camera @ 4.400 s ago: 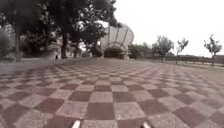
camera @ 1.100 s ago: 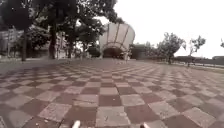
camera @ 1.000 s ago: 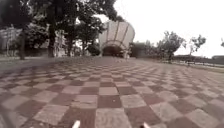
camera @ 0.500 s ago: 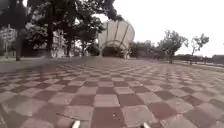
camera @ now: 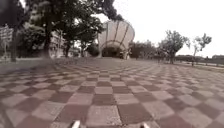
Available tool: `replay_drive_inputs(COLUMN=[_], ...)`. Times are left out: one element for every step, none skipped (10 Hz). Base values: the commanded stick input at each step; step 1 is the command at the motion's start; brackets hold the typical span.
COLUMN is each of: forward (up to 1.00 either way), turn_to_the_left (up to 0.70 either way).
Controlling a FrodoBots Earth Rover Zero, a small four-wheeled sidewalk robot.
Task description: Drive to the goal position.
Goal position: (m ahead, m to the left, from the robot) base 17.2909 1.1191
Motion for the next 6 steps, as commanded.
replay_drive_inputs(forward=[0.7, 0.7, 0.7, 0.7, 0.7, 0.7], turn_to_the_left=[0.0, 0.0, 0.0, 0.0, 0.0, 0.0])
